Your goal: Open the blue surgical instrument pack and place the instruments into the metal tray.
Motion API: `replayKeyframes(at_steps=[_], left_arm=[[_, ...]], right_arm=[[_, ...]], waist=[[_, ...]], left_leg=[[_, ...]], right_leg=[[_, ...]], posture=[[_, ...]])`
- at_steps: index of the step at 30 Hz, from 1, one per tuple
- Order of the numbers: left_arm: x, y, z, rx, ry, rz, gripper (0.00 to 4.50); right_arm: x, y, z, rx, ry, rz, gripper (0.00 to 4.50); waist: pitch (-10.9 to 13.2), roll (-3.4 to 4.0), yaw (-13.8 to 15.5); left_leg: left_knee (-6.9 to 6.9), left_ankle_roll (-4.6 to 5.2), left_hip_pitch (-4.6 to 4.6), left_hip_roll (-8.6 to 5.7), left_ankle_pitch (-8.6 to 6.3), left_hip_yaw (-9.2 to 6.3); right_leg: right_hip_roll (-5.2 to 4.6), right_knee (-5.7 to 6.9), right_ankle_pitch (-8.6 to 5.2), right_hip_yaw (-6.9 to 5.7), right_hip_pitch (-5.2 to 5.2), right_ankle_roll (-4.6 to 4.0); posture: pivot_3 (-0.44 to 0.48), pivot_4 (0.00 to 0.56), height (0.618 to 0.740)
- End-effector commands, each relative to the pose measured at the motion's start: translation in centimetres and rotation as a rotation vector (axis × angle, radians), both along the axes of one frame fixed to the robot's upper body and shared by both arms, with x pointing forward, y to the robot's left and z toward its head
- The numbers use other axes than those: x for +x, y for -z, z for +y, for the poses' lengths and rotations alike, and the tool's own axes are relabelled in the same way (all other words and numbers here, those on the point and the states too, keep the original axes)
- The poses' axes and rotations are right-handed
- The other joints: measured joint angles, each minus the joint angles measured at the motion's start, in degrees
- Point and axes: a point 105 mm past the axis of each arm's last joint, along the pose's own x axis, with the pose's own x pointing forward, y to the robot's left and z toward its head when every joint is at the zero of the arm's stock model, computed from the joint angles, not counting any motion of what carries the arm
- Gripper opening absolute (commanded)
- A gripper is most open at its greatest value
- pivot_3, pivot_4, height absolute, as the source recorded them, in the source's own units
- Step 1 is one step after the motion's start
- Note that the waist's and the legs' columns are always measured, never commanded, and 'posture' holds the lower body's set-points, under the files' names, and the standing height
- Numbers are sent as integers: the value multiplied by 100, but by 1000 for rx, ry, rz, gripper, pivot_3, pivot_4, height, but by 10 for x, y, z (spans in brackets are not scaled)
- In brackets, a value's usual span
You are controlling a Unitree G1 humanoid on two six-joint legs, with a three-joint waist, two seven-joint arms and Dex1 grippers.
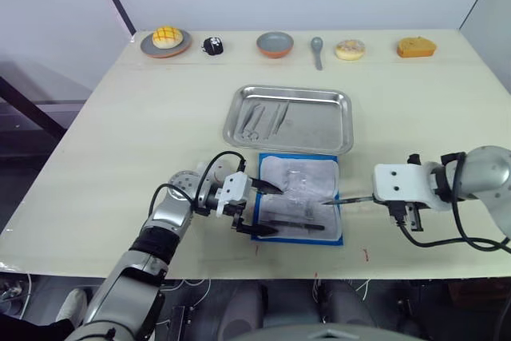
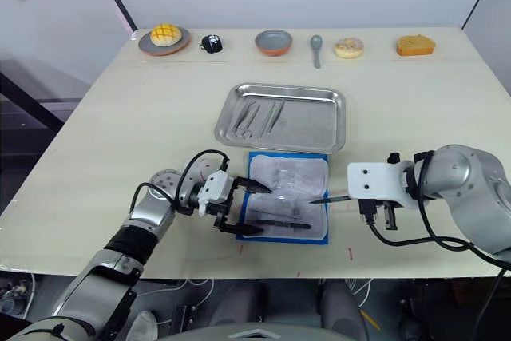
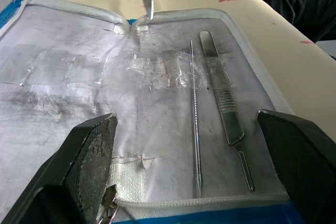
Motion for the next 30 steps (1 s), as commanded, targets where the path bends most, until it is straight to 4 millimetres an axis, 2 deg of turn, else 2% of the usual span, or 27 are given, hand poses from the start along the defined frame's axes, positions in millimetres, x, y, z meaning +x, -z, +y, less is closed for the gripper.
replayKeyframes(at_steps=[1,3,10,18,23,30], left_arm=[[-17,38,5,105,-9,127,4500],[-18,38,4,104,-9,127,4500],[-17,37,3,94,-18,124,4500],[-17,37,1,86,-32,123,4500],[-18,37,-1,76,-42,125,4500],[-17,36,-1,68,-63,122,4500]], right_arm=[[5,-21,6,127,37,-85,40],[8,-24,8,197,69,-90,40],[46,-30,15,485,293,-154,40],[81,-33,48,725,479,-157,40],[106,-30,62,792,619,-165,40],[139,-25,86,824,723,-187,40]], waist=[[-1,-1,0],[-1,0,2],[-7,15,-12],[-13,27,-12],[-16,32,-10],[-19,40,-19]], left_leg=[[0,0,1,0,0,-2],[-1,1,3,0,-1,-4],[0,2,4,-4,-1,-6],[-1,4,1,-7,-3,-13],[-1,4,-4,-14,-2,-24],[-2,4,-2,-16,-2,-27]], right_leg=[[0,-2,0,-1,2,0],[1,-4,0,-2,7,0],[1,-5,0,1,11,-1],[1,-5,0,0,11,-1],[1,-7,0,2,11,-1],[1,-4,0,3,12,-1]], posture=[[0,150,732],[0,150,732],[0,150,732],[0,150,732],[0,150,732],[0,150,732]])
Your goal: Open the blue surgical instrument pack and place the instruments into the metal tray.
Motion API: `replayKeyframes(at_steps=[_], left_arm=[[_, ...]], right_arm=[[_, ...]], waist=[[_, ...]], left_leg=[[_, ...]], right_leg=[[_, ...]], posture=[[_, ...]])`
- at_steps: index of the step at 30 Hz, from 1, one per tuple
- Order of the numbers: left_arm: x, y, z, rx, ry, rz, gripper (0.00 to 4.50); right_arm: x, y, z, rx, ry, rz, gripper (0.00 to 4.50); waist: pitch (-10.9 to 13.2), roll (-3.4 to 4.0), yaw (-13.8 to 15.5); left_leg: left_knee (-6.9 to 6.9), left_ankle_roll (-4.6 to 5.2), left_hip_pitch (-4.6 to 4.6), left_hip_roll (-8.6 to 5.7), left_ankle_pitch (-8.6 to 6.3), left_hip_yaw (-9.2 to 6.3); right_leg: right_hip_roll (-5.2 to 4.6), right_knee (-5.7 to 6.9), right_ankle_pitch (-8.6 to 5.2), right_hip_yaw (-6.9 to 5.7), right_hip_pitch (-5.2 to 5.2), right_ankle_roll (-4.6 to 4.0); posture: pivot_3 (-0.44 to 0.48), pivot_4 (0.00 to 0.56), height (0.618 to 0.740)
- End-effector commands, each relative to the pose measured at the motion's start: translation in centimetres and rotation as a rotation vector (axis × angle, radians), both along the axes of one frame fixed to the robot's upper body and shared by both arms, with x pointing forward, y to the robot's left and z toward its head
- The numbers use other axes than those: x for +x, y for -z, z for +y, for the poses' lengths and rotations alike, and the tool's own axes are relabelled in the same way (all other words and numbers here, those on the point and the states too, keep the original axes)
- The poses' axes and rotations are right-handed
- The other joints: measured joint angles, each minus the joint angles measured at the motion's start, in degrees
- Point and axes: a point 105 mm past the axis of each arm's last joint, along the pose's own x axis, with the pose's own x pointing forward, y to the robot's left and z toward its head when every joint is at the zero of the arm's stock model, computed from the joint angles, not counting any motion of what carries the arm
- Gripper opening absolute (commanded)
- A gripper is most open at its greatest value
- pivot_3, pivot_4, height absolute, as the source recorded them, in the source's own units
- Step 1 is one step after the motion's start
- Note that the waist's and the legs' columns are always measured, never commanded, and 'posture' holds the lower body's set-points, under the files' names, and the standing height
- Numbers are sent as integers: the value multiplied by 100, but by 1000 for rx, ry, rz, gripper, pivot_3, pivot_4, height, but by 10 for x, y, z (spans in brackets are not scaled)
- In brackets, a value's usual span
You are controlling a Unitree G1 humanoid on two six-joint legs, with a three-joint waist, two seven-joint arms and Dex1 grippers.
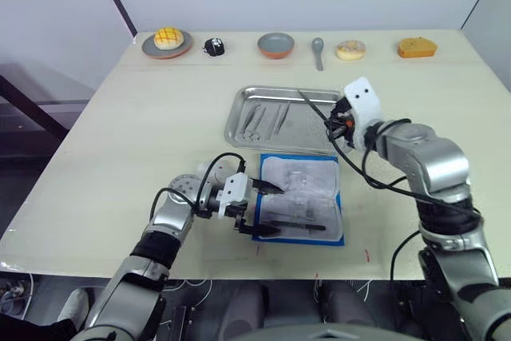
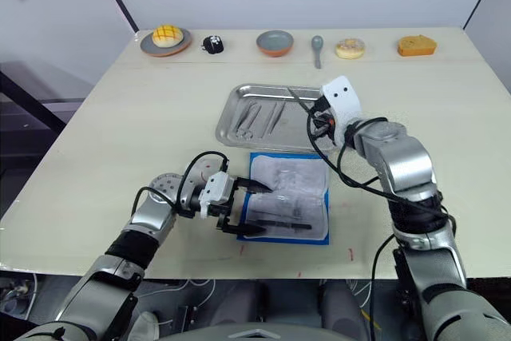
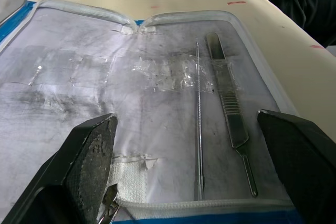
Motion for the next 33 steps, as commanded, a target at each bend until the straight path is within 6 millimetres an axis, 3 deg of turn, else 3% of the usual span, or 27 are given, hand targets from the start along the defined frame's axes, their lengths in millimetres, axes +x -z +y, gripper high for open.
replayKeyframes(at_steps=[1,6,18,29,33], left_arm=[[-15,34,2,86,-23,124,4500],[-9,32,4,88,-47,114,4500],[-12,33,3,85,-44,120,4500],[-14,34,2,83,-43,125,4500],[-15,34,2,82,-43,126,4500]], right_arm=[[16,-7,15,18,38,-42,40],[29,10,29,44,82,32,40],[37,38,54,175,177,189,40],[42,47,54,181,218,217,40],[41,43,57,182,187,199,1570]], waist=[[-1,1,-10],[-1,2,-5],[-3,10,-21],[-3,12,-30],[-3,12,-34]], left_leg=[[-1,0,0,0,0,0],[-2,0,1,0,0,-2],[-3,0,1,-1,0,-6],[-8,0,2,-1,0,-6],[-8,0,2,-1,0,-6]], right_leg=[[0,0,0,0,0,0],[0,2,0,-1,0,0],[1,4,0,-1,-1,0],[0,3,0,0,-1,0],[1,3,0,-1,-1,0]], posture=[[0,150,732],[0,150,732],[0,150,732],[0,150,732],[0,150,732]])
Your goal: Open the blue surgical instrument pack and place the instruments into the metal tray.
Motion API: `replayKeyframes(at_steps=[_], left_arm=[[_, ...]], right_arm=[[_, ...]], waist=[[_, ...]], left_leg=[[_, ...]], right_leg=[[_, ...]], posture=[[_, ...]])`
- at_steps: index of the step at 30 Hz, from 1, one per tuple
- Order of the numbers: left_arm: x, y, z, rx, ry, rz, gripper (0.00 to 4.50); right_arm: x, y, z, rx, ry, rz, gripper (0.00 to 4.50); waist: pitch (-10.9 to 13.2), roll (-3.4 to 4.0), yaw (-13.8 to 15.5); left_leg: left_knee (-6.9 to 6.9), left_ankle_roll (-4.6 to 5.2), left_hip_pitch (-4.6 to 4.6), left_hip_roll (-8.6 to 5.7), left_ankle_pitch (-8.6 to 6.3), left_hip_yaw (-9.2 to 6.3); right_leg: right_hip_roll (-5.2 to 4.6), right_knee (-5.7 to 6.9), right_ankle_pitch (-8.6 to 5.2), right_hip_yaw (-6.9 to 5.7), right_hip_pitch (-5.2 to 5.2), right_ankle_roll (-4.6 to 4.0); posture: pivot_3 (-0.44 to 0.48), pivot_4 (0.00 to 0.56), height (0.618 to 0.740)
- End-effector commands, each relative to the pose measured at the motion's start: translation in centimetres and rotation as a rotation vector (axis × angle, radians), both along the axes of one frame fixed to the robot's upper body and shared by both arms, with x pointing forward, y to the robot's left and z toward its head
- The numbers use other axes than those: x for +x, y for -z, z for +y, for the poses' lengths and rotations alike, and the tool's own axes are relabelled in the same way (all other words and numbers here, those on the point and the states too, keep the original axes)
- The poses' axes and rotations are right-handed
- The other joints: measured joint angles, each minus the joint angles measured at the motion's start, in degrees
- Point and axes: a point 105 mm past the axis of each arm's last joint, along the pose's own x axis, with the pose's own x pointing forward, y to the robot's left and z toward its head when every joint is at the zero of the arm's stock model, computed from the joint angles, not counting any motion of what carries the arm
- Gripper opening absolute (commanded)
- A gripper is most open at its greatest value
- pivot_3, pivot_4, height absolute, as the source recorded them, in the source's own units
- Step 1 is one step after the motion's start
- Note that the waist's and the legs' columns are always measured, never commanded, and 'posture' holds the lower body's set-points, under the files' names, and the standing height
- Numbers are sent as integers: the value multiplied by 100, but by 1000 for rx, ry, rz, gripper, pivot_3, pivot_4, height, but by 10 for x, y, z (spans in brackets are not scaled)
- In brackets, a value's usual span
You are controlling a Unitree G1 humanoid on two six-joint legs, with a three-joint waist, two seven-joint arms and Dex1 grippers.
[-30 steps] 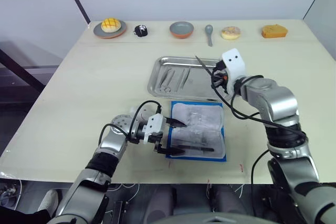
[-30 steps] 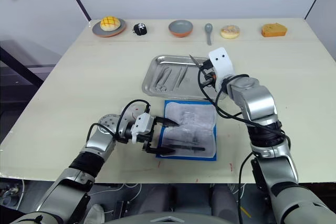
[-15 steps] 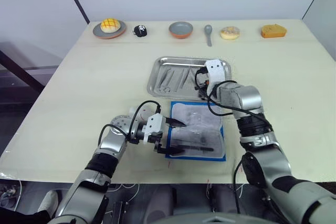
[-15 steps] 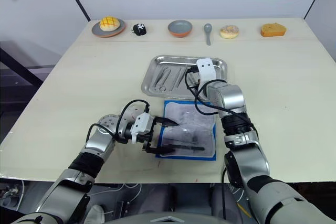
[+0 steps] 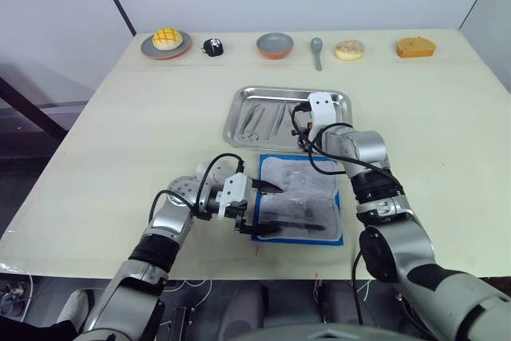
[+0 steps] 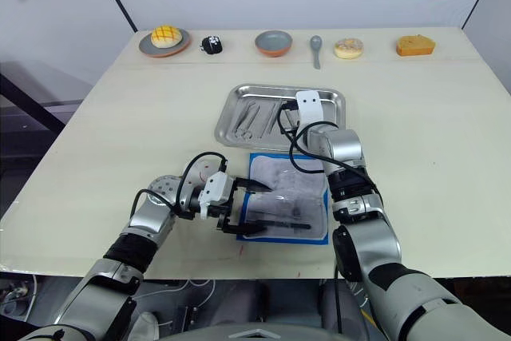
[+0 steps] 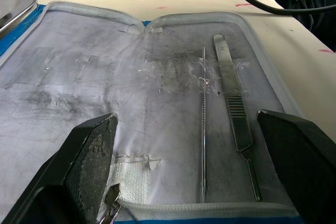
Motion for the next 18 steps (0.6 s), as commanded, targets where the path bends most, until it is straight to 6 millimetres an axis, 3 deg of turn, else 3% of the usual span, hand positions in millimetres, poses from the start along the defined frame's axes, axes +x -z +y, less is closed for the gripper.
replayKeyframes(at_steps=[1,5,6,11,15,18], left_arm=[[-14,33,1,88,-11,123,4500],[-16,35,2,91,-6,127,4500],[-16,35,2,91,-6,128,4500],[-13,33,1,90,-7,124,4500],[-12,32,1,90,-6,120,4500],[-12,32,1,89,-6,121,4500]], right_arm=[[2,-19,6,30,-31,-65,2080],[0,-34,6,18,-75,-152,4041],[-2,-38,3,17,-86,-174,4281],[-19,-61,-12,29,-141,-310,4281],[-49,-85,-14,113,-298,-490,4281],[-72,-88,-20,103,-408,-576,4281]], waist=[[0,0,-2],[0,1,-4],[1,1,-4],[1,2,10],[1,3,3],[1,3,5]], left_leg=[[0,0,0,0,0,0],[-1,0,-1,0,0,-1],[-1,0,0,0,0,-1],[-2,0,-5,-1,0,-4],[-3,0,-4,-1,0,-8],[-3,1,-4,-1,0,-9]], right_leg=[[0,0,0,0,0,0],[0,-1,0,0,0,0],[0,-1,0,0,0,0],[0,-5,0,1,0,1],[1,-7,-1,0,0,1],[1,-7,-1,-1,1,2]], posture=[[0,150,732],[0,150,732],[0,150,732],[0,150,732],[0,150,732],[0,150,732]])
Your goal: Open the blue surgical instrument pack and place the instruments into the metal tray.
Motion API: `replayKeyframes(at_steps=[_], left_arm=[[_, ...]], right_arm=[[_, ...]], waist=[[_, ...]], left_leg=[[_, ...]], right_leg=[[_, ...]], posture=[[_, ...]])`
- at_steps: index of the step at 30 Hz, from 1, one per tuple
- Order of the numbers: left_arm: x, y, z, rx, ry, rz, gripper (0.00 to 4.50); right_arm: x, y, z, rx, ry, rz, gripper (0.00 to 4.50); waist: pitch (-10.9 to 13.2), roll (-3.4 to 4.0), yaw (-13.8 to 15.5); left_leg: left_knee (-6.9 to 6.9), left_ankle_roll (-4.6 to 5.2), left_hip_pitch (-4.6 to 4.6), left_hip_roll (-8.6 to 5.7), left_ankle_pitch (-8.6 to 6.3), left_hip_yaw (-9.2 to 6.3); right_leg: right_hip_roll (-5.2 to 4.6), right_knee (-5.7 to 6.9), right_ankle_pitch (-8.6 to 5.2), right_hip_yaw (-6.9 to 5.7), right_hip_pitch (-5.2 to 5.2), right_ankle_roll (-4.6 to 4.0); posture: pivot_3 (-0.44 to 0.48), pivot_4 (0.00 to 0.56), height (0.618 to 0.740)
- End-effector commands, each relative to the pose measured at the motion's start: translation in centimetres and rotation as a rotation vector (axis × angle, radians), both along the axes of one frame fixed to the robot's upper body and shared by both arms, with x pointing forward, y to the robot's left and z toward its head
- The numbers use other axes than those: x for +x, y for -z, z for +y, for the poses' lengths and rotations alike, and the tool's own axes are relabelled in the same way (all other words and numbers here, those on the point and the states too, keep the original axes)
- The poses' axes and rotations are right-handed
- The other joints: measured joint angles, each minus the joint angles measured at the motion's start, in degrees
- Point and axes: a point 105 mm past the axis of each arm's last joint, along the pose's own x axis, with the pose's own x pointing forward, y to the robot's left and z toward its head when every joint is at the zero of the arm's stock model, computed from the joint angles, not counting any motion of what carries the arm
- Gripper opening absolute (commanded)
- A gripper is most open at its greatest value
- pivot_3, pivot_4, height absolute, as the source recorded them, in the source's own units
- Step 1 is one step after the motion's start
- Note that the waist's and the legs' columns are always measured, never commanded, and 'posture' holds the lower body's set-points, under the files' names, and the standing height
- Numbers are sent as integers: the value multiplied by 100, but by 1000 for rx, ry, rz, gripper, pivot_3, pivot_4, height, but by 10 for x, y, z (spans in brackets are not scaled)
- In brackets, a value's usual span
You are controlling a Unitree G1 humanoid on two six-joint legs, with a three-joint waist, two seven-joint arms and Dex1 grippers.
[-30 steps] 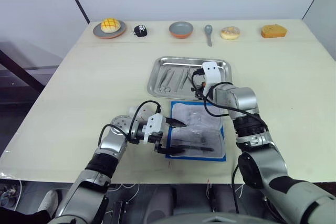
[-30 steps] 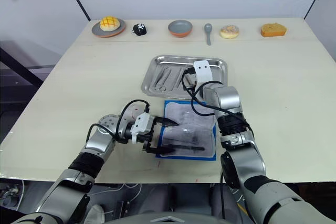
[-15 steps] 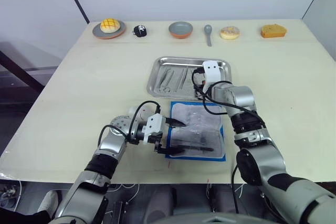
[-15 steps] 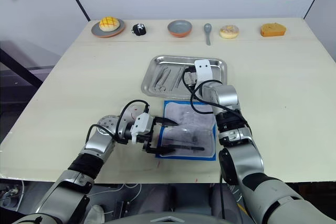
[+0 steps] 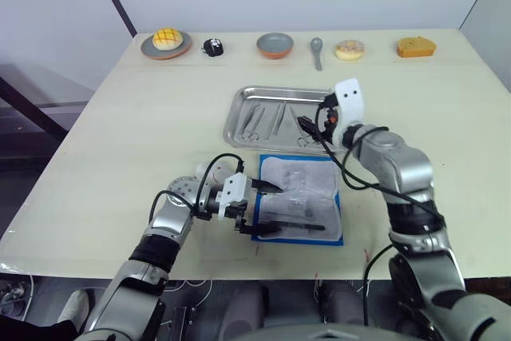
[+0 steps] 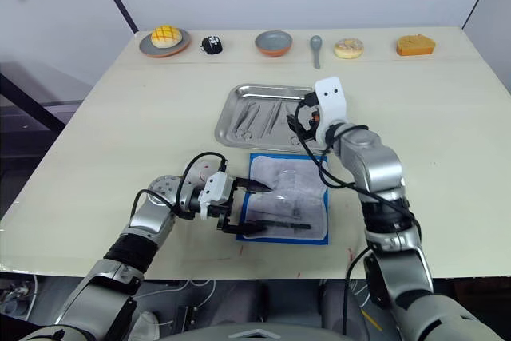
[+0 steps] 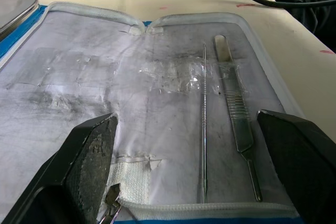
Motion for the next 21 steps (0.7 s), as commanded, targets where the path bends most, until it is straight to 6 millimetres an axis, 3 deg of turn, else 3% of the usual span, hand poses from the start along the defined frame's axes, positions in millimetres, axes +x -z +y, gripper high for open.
replayKeyframes(at_steps=[1,4,6,11,21], left_arm=[[-13,33,2,90,-6,126,4500],[-13,32,2,87,-7,128,4500],[-13,32,2,87,-4,129,4500],[-14,32,3,89,-1,132,4500],[-15,32,3,88,1,138,4500]], right_arm=[[-33,-25,6,8,-182,-178,4281],[-69,-23,-2,24,-379,-245,4281],[-81,-13,-14,-36,-442,-238,4281],[-114,-4,-39,2,-622,-107,4281],[-146,-15,-98,-87,-682,-73,4281]], waist=[[0,0,3],[1,-3,17],[4,-7,7],[8,-12,11],[17,-28,22]], left_leg=[[0,0,1,0,0,1],[0,0,0,0,0,-1],[0,0,0,0,0,-2],[1,0,11,1,0,-4],[0,1,11,1,-1,-7]], right_leg=[[0,0,0,1,0,0],[0,-5,-1,-2,4,1],[0,-10,-1,-2,7,1],[2,-9,-2,-3,21,1],[2,-17,-2,-7,28,1]], posture=[[0,150,732],[0,150,732],[0,150,732],[0,150,732],[0,150,732]])
